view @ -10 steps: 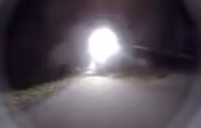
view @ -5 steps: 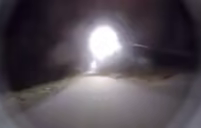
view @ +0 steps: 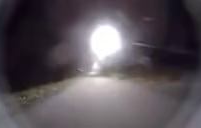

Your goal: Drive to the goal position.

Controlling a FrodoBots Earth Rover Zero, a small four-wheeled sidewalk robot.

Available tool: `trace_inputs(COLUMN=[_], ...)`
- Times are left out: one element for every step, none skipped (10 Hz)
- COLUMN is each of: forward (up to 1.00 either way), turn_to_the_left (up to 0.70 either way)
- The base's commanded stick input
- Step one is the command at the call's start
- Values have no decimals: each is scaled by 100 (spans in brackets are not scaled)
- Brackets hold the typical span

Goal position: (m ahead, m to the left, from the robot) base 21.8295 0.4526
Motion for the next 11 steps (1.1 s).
trace_inputs(forward=[100,100,100,100,100,100,100,100,100,100,100], turn_to_the_left=[5,6,14,19,19,19,4,4,3,3,3])
